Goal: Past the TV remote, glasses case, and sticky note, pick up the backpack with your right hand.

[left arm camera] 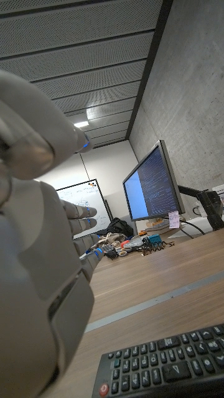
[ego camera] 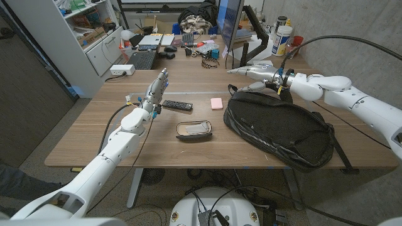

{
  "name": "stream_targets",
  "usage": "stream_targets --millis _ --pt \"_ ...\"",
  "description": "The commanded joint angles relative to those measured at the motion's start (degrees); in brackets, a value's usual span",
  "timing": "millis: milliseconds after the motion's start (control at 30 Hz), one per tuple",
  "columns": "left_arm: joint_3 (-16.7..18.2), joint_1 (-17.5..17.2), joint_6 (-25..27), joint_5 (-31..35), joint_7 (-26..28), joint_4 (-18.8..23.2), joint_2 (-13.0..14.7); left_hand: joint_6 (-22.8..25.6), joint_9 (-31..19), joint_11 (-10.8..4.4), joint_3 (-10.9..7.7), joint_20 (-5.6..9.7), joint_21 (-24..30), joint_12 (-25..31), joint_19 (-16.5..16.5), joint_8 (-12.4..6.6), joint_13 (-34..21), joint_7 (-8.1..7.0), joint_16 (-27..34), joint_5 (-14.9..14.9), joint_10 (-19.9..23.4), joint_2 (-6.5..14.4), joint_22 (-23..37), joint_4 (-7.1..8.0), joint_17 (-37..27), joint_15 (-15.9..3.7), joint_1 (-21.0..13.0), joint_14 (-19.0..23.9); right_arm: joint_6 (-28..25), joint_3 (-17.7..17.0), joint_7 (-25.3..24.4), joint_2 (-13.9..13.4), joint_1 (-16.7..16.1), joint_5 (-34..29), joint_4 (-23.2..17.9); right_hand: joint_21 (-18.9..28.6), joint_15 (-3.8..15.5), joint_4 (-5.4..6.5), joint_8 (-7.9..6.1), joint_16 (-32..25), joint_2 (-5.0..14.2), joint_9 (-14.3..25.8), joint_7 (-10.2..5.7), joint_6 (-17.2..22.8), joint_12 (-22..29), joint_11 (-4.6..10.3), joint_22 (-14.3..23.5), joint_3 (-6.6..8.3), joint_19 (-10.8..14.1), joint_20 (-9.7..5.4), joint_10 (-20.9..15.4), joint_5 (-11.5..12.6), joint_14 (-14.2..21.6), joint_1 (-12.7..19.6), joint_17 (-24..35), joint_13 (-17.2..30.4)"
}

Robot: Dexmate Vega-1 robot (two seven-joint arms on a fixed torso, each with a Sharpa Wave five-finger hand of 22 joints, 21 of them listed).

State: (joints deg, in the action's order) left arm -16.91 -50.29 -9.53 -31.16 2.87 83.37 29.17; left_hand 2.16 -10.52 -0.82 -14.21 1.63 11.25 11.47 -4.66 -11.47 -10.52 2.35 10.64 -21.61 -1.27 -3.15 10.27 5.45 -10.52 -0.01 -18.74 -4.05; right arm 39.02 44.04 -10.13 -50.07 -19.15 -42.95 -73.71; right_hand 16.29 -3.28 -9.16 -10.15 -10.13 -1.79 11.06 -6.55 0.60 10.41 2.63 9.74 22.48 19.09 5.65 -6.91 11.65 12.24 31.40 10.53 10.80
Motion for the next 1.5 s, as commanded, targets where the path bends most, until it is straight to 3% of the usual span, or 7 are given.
stream_targets --millis 33,667,967,1500 --pt "-0.23 1.01 -0.80 -0.33 -1.15 -1.95 -0.61 0.23 -0.18 -0.20 0.22 -0.24 0.10 0.10 -0.28 -0.02 -0.31 0.13 0.20 0.12 -0.27 0.54 0.09 0.11 -0.11 -0.33 0.01 0.01 -2.76 -0.15 4.93 -0.77 -0.54 -1.13 -3.42 -0.80 -0.50 0.23 -0.05 0.09 -0.70 0.20 -0.03 -1.02 0.00 -0.30 0.23 0.54 -0.38 1.00 1.51 0.17 -1.10 0.12 0.14 0.15" --pt "0.00 1.29 -1.38 -0.64 -1.97 -2.97 -0.64 0.36 -0.18 -0.26 0.43 -0.52 0.10 0.09 -0.42 -0.01 -0.32 0.10 0.21 0.17 -0.27 0.67 0.10 0.13 -0.12 -0.33 -0.02 0.00 -4.11 1.85 8.82 0.35 1.70 -5.73 -5.06 -2.49 -2.12 0.57 -0.24 0.14 -1.43 0.18 0.62 -3.86 -0.25 -3.00 0.33 0.61 -1.09 3.13 6.81 0.61 -4.61 0.27 0.15 0.17" --pt "0.06 1.35 -1.91 -0.92 -2.27 -3.42 -0.97 0.37 -0.19 -0.24 0.52 -0.78 0.10 0.09 -0.49 0.00 -0.32 0.02 0.21 0.20 -0.27 0.73 0.11 0.13 -0.12 -0.33 -0.03 -0.01 -4.58 2.67 9.89 0.45 2.29 -7.40 -5.47 -2.63 -2.22 0.64 -0.30 0.13 -1.60 0.17 0.73 -4.34 -0.14 -2.91 0.37 0.61 -0.67 4.05 7.71 0.70 -5.32 0.29 0.15 0.17" --pt "-0.15 1.32 -2.26 -1.07 -2.63 -4.18 -1.36 0.53 -0.20 -0.34 0.67 -0.87 0.11 0.08 -0.59 -0.03 -0.32 0.04 0.19 0.24 -0.30 0.85 0.12 0.16 -0.13 -0.15 -0.04 -0.06 -7.73 3.16 15.36 -0.12 1.83 -9.38 -9.80 -3.71 -3.27 0.93 -0.20 0.09 -2.06 0.13 1.63 -6.65 -0.06 -5.15 0.47 0.53 -1.36 5.36 10.91 1.02 -7.57 0.16 0.18 0.16"
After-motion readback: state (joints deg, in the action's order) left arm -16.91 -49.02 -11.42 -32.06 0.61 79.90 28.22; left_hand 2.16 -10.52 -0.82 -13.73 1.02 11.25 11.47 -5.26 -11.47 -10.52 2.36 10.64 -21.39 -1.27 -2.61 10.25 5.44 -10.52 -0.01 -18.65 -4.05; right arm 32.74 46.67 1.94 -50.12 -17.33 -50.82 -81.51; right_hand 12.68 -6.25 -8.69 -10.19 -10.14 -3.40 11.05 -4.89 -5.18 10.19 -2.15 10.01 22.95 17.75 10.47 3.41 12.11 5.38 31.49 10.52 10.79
